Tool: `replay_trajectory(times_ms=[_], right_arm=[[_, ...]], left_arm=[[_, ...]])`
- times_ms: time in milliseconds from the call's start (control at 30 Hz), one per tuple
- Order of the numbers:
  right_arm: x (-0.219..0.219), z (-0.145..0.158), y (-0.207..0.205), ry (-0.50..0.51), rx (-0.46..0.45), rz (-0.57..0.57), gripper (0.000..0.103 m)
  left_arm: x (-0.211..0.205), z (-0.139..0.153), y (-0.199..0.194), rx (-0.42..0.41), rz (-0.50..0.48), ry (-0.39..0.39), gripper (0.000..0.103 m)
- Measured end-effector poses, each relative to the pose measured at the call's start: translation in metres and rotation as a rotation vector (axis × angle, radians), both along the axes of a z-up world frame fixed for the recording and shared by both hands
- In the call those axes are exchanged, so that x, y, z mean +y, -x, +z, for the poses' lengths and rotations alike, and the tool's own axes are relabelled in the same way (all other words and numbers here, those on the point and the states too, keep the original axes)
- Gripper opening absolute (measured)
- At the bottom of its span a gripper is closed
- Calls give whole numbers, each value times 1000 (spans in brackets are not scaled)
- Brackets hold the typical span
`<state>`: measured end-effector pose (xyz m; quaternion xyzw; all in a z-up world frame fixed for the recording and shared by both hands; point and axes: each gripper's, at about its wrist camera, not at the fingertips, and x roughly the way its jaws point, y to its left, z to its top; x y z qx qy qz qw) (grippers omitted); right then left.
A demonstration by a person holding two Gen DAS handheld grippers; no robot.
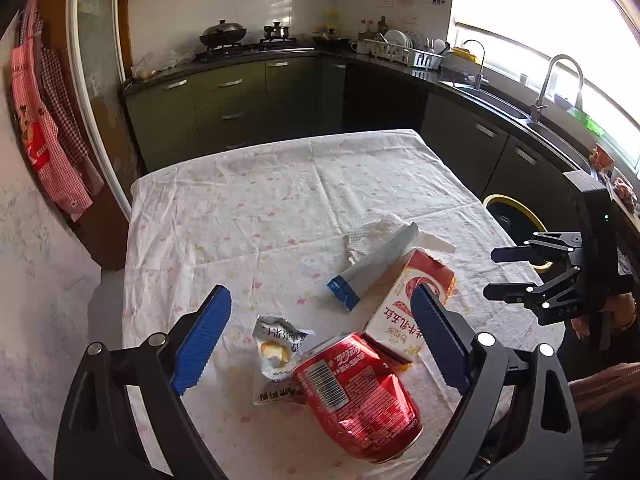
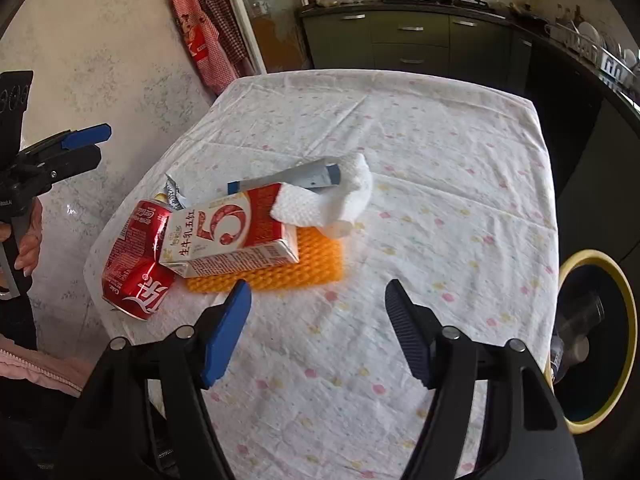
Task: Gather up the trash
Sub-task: 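Grasp the white tissue with the right gripper and lift it, then carry the tissue over the bin and open the right gripper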
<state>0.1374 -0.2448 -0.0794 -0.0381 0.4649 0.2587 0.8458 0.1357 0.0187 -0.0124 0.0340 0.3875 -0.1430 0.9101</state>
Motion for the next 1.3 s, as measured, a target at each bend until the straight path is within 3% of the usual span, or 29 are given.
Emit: replay_trajectory(times_ms=[200,333,600,700,767,1300], right_arm=[[3,4,-35,2,7,-85,66],[2,-6,-63,-22,72,-107,65],[5,-30,-86,-71,185,-106,48],[8,-36,-88,-85,219,-86,25],[8,-34,-87,-78,201,-94,6],[6,67,-70,-96,-65,-95,4]], left_arm=[[3,-7,7,-6,-6,5,90],[4,-10,6,-1,-12,8,90],[15,-18,0,15,4,23,90],[15,-20,-2,19,0,23,90],[15,-21,-3,20,-5,22,90],[17,-19,1,5,-5,16,90]])
